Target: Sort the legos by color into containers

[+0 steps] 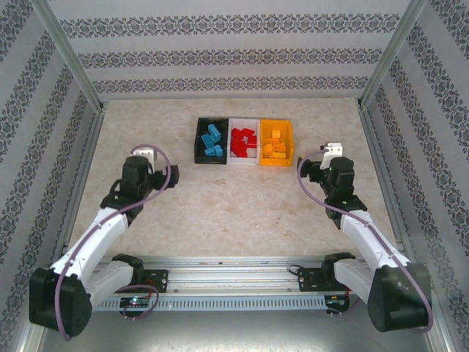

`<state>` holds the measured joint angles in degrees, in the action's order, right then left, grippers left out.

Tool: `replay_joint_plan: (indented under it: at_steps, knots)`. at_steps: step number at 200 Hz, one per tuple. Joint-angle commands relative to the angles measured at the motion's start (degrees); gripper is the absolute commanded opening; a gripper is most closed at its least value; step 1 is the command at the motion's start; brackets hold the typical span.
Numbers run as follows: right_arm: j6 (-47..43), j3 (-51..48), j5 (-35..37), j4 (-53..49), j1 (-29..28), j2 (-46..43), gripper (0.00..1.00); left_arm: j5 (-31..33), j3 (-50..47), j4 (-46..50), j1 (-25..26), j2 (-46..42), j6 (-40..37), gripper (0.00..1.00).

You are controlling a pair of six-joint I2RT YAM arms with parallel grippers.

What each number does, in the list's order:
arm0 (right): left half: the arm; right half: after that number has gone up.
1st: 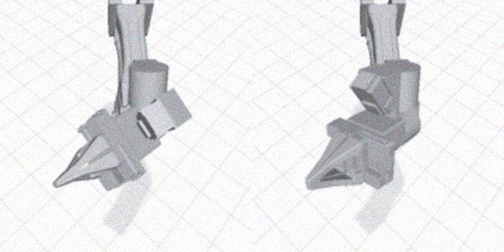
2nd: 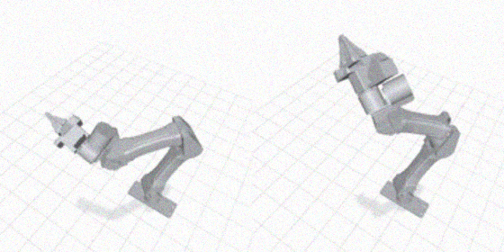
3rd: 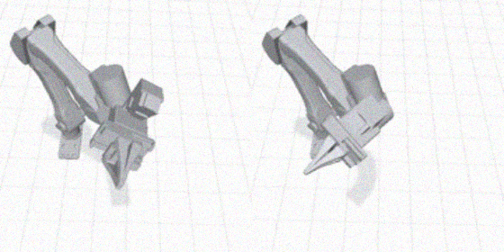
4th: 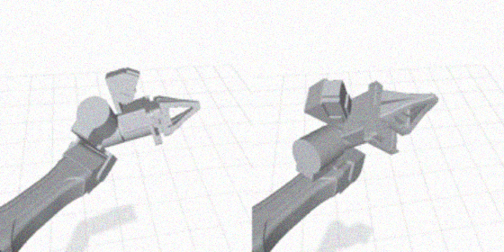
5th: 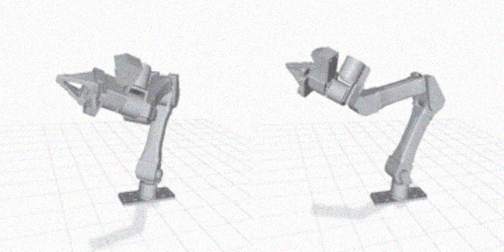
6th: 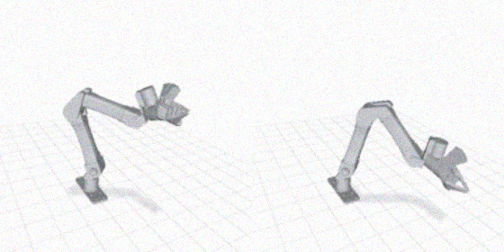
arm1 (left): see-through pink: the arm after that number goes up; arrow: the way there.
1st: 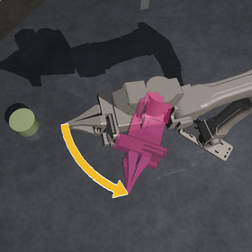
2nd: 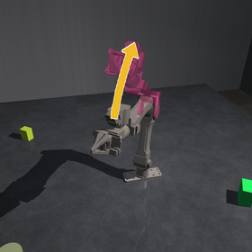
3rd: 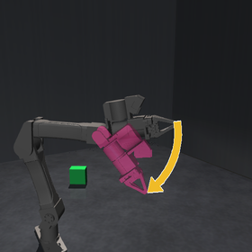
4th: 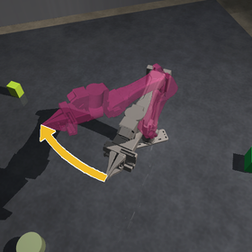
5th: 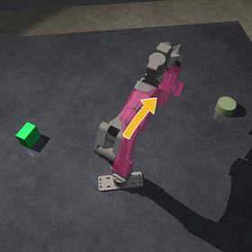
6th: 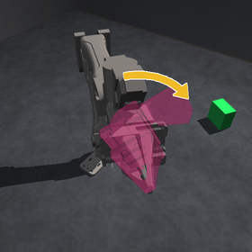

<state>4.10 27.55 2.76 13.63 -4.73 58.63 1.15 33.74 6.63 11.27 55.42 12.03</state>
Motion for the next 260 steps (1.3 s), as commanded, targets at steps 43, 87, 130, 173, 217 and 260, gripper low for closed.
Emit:
replay_joint_plan:
  at_steps: [43,87,130,173,217,260]
  knots:
    - [-2.2,-1.1,1.3,11.3,2.9,12.5,0.98,4.9,-2.5,-11.3,-0.6,-1.0,-3.4,1.00]
    - [-2.7,1.2,-0.4,15.3,4.4,20.4,0.98,6.4,-1.5,-7.3,-1.8,-0.1,-3.6,1.00]
    - [-1.7,5.0,-2.5,13.9,5.7,24.4,0.98,12.2,-3.1,-7.7,-6.0,0.6,-5.3,1.00]
    - [-1.2,6.2,-3.9,13.0,6.3,25.4,0.98,14.8,-5.5,-17.5,-12.0,8.0,-7.5,1.00]
    - [-0.1,6.2,-5.2,14.8,6.8,26.6,0.98,12.2,-6.1,-31.0,-12.5,22.7,-6.3,1.00]
    - [-0.1,6.5,-5.9,14.4,6.9,26.7,0.98,10.6,-2.1,-38.0,-12.6,31.1,-6.1,1.00]
